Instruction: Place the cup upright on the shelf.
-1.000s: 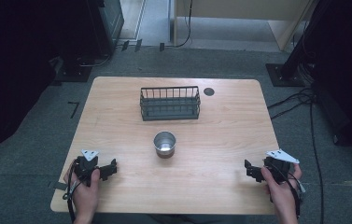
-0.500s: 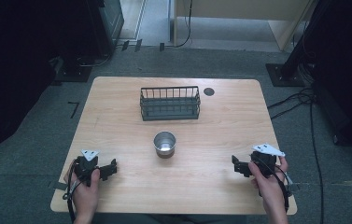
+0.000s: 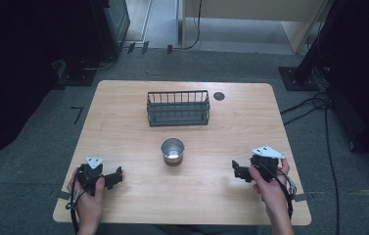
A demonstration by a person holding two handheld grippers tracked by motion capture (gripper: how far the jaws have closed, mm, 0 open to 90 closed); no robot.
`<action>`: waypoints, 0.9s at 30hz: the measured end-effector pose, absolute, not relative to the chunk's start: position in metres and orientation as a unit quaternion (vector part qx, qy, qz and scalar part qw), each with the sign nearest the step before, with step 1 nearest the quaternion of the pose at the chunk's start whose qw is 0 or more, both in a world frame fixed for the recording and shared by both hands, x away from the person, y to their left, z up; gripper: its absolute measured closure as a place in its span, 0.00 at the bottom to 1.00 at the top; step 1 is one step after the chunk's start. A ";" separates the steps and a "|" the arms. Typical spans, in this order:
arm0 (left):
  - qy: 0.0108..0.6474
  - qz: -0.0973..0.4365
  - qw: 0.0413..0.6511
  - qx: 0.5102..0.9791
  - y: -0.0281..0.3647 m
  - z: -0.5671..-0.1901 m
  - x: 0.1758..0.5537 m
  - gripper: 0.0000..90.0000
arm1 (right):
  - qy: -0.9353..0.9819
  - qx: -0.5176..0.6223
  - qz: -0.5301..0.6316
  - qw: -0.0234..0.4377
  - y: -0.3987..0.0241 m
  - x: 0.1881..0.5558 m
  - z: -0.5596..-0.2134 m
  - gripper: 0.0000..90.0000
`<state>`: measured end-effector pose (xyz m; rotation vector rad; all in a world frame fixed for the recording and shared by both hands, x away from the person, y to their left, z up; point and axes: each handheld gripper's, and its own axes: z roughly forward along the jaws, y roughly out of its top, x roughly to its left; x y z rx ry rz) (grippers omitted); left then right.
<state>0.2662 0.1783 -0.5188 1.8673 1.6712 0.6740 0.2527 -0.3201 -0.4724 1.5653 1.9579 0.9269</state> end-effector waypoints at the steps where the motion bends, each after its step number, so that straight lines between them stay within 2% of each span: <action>1: 0.620 0.250 0.270 0.693 0.178 -0.519 0.266 0.00 | 0.715 0.566 0.338 0.231 -0.318 0.254 -0.472 0.00; 27: 0.620 0.250 0.270 0.693 0.178 -0.519 0.266 0.00 | 0.746 0.525 0.353 0.205 -0.264 0.277 -0.464 0.00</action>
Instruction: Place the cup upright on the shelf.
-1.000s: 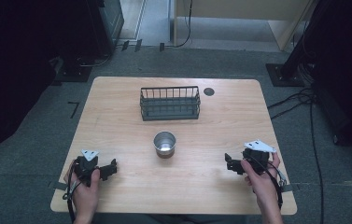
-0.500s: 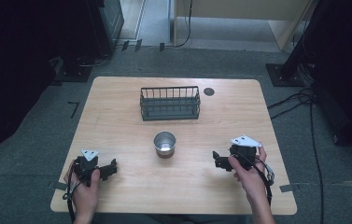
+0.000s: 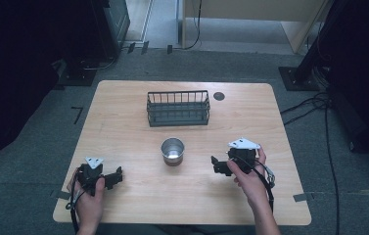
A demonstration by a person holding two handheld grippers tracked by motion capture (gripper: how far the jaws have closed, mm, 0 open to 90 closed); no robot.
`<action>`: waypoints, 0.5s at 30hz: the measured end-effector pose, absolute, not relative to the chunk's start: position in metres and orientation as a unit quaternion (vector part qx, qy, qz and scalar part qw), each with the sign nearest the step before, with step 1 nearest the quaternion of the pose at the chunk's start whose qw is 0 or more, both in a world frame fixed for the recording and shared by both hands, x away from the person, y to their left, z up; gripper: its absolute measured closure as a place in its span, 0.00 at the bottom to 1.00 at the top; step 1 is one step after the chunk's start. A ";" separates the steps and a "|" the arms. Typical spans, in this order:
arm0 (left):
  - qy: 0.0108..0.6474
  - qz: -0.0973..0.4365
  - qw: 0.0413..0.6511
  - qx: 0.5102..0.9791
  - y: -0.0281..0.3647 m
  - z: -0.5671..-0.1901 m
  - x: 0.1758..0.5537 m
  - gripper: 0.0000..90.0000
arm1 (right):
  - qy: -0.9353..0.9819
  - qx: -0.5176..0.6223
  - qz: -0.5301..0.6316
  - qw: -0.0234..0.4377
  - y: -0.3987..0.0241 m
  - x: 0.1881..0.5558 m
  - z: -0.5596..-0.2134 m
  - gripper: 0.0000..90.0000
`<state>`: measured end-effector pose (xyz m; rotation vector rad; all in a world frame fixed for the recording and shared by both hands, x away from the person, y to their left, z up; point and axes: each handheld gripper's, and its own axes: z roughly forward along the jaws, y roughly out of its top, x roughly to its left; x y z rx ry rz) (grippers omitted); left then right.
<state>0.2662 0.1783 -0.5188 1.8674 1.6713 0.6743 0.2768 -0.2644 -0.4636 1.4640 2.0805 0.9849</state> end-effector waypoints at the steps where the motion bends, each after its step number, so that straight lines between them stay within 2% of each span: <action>1: 0.620 0.250 0.270 0.693 0.178 -0.519 0.266 0.00 | 0.746 0.525 0.353 0.205 -0.264 0.277 -0.464 0.00; 15: 0.620 0.250 0.270 0.693 0.178 -0.519 0.266 0.00 | 0.754 0.509 0.368 0.192 -0.241 0.283 -0.459 0.00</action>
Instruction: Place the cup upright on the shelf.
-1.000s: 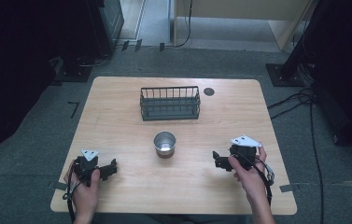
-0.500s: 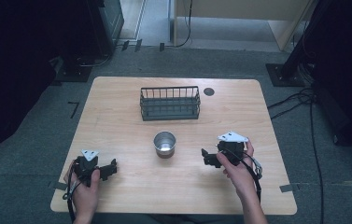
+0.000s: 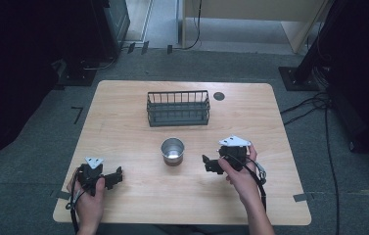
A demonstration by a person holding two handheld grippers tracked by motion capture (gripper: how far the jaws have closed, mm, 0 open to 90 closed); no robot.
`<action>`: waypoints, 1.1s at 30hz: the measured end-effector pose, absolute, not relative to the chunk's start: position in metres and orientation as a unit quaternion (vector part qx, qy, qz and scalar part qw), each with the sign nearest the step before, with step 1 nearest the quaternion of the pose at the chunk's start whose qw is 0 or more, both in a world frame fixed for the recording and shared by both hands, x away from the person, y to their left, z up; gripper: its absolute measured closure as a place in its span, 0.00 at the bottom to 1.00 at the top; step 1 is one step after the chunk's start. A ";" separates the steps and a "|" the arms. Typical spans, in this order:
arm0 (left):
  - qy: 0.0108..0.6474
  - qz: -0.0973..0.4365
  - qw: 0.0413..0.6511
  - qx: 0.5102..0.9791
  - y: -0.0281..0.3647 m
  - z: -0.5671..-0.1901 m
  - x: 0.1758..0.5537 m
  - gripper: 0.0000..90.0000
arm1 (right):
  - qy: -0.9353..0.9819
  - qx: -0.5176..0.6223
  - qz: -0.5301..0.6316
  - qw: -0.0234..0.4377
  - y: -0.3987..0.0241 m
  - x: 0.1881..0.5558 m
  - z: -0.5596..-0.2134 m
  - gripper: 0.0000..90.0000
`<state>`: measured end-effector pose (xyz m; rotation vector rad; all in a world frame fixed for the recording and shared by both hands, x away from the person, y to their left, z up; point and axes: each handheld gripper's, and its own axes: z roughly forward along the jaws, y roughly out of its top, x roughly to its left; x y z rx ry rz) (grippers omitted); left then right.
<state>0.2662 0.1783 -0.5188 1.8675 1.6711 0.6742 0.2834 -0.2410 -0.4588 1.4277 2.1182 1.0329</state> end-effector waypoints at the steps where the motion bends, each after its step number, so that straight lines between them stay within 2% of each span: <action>1: 0.620 0.250 0.270 0.693 0.178 -0.519 0.266 0.00 | 0.754 0.509 0.368 0.192 -0.241 0.283 -0.459 0.00; 33: 0.620 0.250 0.270 0.693 0.178 -0.519 0.266 0.00 | 0.767 0.478 0.393 0.170 -0.190 0.293 -0.453 0.00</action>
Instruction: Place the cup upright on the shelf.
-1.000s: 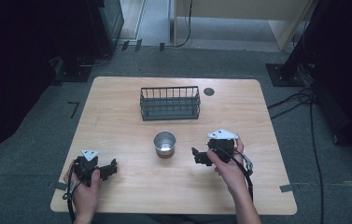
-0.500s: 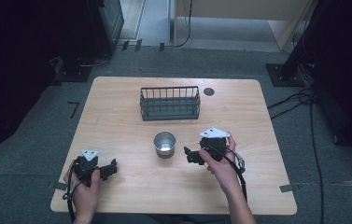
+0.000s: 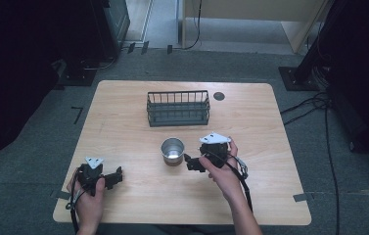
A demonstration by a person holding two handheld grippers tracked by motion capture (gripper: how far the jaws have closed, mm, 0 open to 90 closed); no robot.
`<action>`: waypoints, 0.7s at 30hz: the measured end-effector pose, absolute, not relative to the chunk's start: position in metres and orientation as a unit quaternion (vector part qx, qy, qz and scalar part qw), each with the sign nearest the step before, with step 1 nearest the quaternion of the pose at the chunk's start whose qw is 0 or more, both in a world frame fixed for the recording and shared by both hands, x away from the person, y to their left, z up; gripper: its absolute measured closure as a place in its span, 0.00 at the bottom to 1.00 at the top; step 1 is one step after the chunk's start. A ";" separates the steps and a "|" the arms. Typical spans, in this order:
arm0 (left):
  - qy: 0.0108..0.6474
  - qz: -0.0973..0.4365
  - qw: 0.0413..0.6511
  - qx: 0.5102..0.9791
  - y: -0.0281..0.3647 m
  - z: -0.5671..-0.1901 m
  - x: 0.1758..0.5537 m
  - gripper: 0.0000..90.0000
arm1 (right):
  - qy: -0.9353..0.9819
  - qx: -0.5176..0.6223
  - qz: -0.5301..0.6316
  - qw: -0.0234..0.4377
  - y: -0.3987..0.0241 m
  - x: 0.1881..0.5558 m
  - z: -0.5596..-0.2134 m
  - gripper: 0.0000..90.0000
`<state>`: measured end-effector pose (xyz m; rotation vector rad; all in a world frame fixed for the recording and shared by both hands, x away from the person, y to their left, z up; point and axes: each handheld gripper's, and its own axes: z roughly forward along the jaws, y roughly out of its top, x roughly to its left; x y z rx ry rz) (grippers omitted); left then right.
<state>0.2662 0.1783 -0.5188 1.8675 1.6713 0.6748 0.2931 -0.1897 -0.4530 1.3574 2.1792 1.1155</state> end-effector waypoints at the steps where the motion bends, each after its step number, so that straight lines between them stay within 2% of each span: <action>1: 0.620 0.250 0.270 0.693 0.178 -0.519 0.266 0.00 | 0.768 0.475 0.394 0.169 -0.188 0.293 -0.453 0.00; 21: 0.620 0.250 0.270 0.693 0.178 -0.519 0.266 0.00 | 0.779 0.459 0.398 0.157 -0.154 0.299 -0.455 0.00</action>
